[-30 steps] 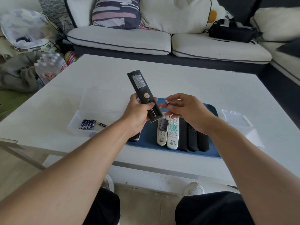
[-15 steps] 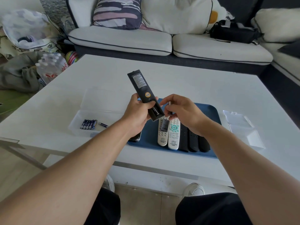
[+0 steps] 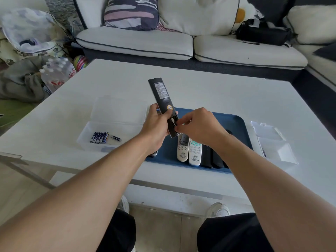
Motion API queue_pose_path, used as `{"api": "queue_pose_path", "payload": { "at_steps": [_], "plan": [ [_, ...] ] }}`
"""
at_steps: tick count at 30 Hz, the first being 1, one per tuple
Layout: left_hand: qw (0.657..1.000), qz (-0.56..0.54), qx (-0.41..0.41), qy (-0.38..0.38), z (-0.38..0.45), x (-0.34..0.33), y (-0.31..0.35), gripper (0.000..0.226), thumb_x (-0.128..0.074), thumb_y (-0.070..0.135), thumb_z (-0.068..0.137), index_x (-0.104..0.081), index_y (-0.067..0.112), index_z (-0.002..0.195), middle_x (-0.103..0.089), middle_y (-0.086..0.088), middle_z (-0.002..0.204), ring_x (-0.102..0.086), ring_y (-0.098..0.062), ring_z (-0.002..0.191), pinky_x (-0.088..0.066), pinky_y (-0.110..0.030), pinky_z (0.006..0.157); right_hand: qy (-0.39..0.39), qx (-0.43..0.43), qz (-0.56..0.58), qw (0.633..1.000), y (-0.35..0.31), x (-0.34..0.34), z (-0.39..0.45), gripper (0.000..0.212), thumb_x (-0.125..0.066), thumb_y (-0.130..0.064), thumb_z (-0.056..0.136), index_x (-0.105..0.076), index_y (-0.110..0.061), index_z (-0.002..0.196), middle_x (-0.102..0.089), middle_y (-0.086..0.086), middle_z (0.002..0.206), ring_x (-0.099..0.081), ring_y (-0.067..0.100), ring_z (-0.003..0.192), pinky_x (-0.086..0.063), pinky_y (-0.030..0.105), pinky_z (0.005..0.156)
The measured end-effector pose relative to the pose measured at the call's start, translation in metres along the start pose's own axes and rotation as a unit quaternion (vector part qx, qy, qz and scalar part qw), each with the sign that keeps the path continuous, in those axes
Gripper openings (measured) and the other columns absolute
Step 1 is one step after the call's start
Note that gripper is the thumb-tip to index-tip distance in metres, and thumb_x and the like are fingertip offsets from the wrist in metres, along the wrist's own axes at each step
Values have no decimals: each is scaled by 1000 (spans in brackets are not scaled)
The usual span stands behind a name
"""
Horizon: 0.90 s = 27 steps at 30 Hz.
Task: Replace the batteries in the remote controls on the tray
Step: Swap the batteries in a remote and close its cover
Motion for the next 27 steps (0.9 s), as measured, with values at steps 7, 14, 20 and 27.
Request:
{"api": "queue_pose_path", "payload": {
  "at_steps": [7,14,20,27],
  "plan": [
    [998,64,-19,-9,-5,-4,1,20,-54,23,103,-50,17,122,-71,-11,110,-71,-25,94,-55,-63,87,22,-20,17,999,7,7,-2,1,-75,-26,77,-76,-26,77,-71,-2,76,-54,7,52,-39,14,40],
    [997,39,52,-49,-12,-5,0,25,-53,30,104,-54,18,126,-70,-9,106,-74,-29,82,-62,-56,66,24,80,103,991,-4,22,-5,22,-74,-14,84,-64,-27,100,-74,-4,67,-48,1,41,-35,13,41],
    [993,42,53,-101,-20,-15,4,26,-50,31,105,-53,18,127,-75,-10,89,-75,-34,84,-62,-54,68,29,121,79,989,-6,21,-5,6,-74,-22,89,-71,-24,94,-73,-8,75,-51,-1,50,-36,9,51],
    [989,37,48,-134,-21,-20,4,25,-53,32,104,-56,22,127,-75,-8,97,-75,-35,89,-61,-53,71,16,94,104,990,3,18,-2,7,-77,-23,88,-80,-22,94,-76,-5,83,-68,5,71,-42,3,61]
  ]
}}
Point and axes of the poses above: each hand's wrist, its own z-axis towards the middle knuckle, its own x-axis out of the back of the hand, y = z × x, the point moved 8 cm from there along z, towards the middle knuckle
